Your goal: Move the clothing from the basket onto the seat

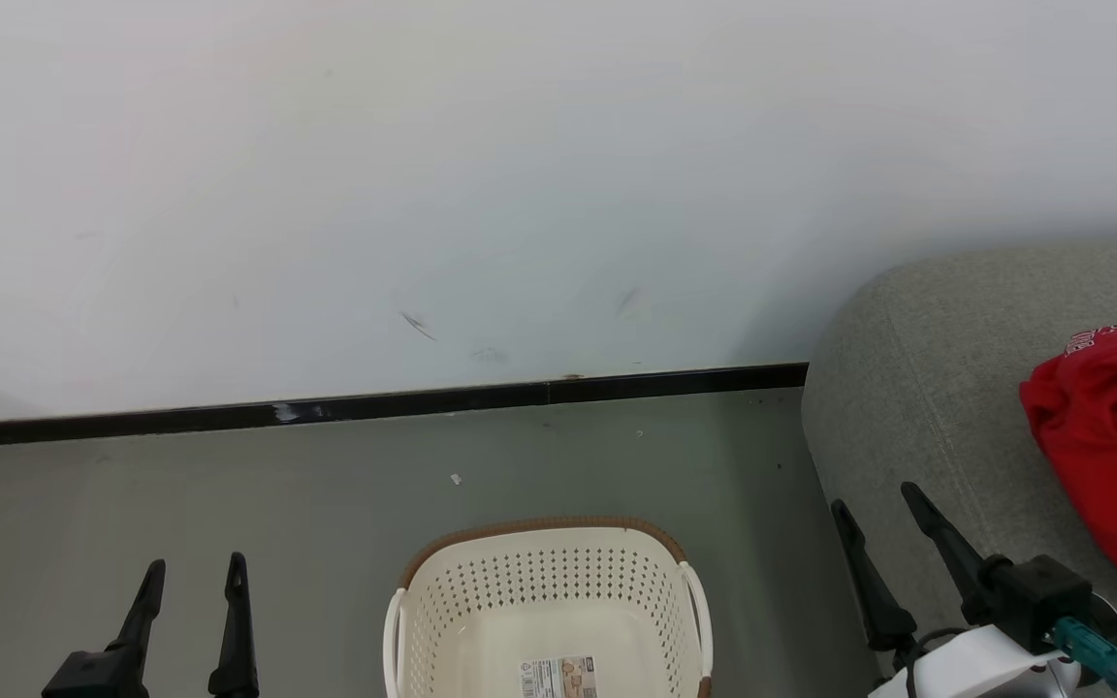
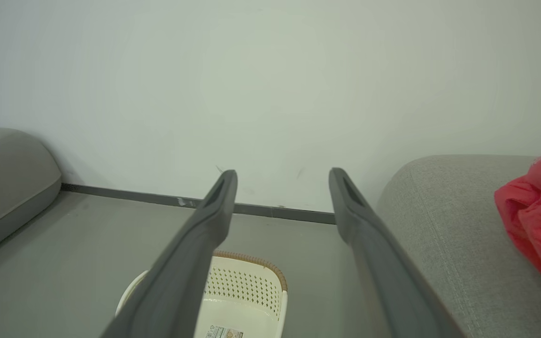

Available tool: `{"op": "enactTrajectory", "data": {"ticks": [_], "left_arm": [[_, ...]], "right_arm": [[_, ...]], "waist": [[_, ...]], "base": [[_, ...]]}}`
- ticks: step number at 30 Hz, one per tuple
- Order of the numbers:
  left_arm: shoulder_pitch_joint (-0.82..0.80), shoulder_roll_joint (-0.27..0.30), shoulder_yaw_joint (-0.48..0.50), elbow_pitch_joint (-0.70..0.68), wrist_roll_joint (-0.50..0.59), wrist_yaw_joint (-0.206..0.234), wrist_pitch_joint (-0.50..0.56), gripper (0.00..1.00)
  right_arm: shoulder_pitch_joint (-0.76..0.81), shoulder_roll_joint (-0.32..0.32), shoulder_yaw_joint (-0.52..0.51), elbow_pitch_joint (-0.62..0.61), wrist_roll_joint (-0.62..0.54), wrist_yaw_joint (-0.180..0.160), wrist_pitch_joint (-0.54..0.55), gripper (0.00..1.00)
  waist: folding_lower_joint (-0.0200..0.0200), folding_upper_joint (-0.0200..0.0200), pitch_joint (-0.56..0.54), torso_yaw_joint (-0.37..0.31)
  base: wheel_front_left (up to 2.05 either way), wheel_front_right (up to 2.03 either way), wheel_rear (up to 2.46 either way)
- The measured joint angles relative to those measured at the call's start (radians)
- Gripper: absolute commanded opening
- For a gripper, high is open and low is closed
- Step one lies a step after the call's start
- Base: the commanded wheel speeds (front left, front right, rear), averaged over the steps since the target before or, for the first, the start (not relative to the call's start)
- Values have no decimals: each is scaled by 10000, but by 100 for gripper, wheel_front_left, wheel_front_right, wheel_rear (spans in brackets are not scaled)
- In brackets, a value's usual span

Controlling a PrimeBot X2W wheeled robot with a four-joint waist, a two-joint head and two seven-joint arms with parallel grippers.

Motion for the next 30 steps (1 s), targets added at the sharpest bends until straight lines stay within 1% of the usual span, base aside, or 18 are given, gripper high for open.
{"op": "enactTrajectory", "data": {"ticks": [3, 4, 9, 10, 15, 20, 25, 30], "left_arm": [[0, 13, -38, 10, 2, -17, -15, 100], [0, 15, -42, 13, 2, -88, -17, 100], [0, 23, -48, 23, 6, -90, -27, 100], [0, 25, -48, 21, 12, -90, -27, 0], [106, -332, -176, 468, 10, -88, 21, 0], [178, -364, -107, 533, -351, -182, 119, 0], [174, -393, 31, 571, -988, -307, 328, 0], [169, -500, 130, 575, -1776, -433, 504, 0]], "right_arm": [[8, 0, 19, -31, 86, 0, 0, 100], [11, 0, 25, -35, 130, 0, 0, 100], [158, 2, 52, -73, 151, 0, 0, 100], [206, 2, 59, -73, 151, 0, 0, 0], [522, 90, 92, 378, 148, -6, 10, 0], [616, 92, 226, 318, 483, -6, 10, 0], [852, 92, 347, 132, 1116, -6, 10, 0], [969, 92, 387, -38, 2008, -6, 10, 0]], "waist": [[0, 0, -2, 5], [0, 0, -4, 8], [-1, 0, -22, 20], [0, 0, -28, 22], [0, 0, -29, 23], [0, 0, -22, 19], [0, 0, -2, 16], [0, 0, 28, 25]], "base": [[0, 0, 0], [0, 0, 0], [0, 0, 0], [0, 0, 0], [0, 0, 0], [0, 0, 0], [0, 0, 0], [0, 0, 0]]}}
